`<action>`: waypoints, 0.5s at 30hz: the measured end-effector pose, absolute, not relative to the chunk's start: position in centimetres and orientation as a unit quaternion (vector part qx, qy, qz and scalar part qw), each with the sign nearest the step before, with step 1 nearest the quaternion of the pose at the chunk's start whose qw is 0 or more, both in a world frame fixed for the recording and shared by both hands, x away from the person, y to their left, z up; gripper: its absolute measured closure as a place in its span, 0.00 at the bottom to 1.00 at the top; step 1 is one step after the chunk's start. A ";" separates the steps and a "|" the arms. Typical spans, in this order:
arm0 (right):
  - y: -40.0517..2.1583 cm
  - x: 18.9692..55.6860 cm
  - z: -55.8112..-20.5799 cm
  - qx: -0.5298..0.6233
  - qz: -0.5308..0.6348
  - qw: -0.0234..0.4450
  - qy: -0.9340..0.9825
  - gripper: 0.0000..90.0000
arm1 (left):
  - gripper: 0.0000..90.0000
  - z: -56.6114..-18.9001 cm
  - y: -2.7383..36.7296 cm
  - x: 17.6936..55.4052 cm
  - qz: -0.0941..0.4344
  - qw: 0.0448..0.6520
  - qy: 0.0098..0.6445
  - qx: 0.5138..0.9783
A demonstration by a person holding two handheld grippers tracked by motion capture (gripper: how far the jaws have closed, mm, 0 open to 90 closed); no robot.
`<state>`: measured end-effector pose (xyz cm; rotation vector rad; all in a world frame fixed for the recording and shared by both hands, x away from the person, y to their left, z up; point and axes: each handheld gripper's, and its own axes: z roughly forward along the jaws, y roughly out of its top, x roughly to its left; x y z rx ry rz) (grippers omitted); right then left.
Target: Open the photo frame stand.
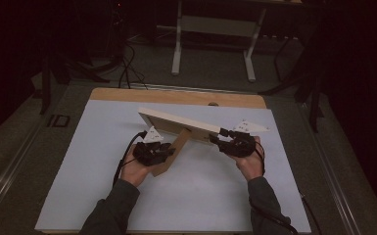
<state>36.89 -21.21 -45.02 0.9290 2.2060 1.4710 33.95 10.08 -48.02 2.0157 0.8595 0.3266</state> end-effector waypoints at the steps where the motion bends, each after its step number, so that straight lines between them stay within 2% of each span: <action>1: -21.3 36.9 -45.1 0.327 0.516 0.164 0.775 0.57 | 0.77 -48.0 10.1 34.0 0.132 0.447 0.347 0.814; 9: -22.2 36.6 -45.8 0.336 0.510 0.162 0.775 0.59 | 0.74 -47.2 11.2 33.7 0.135 0.467 0.353 0.800; 15: -23.4 36.4 -46.6 0.352 0.510 0.154 0.770 0.65 | 0.73 -46.9 11.7 33.6 0.137 0.468 0.356 0.797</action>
